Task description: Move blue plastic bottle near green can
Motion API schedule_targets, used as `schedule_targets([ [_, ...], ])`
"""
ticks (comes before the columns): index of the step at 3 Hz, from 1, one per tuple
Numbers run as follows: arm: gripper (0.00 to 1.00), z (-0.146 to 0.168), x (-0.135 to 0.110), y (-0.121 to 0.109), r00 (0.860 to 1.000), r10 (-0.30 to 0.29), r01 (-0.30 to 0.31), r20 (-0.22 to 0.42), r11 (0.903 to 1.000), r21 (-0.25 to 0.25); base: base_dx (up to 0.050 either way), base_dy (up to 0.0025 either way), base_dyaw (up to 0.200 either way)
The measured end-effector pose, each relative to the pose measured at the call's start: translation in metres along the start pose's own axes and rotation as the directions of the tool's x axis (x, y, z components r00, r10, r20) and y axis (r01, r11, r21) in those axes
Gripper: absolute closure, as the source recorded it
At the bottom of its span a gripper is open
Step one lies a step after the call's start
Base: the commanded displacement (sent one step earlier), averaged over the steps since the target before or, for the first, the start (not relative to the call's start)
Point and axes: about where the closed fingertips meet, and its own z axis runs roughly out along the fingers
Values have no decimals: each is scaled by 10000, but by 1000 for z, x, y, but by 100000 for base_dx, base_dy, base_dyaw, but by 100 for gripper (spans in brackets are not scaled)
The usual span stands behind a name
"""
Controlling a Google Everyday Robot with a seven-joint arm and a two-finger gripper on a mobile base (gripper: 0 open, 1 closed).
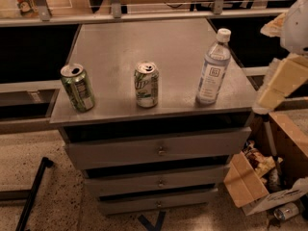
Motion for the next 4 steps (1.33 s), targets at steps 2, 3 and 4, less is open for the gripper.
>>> schedule_targets([
  [2, 0, 47, -30, -73, 9819, 589, -636, 1800, 9978, 202, 0, 0, 0],
  [3, 0, 64, -37, -84, 9659, 831, -792, 2452, 9965, -259, 0, 0, 0],
  [4, 0, 80, -42, -91, 9497, 1108, -935, 2930, 9930, -724, 0, 0, 0],
])
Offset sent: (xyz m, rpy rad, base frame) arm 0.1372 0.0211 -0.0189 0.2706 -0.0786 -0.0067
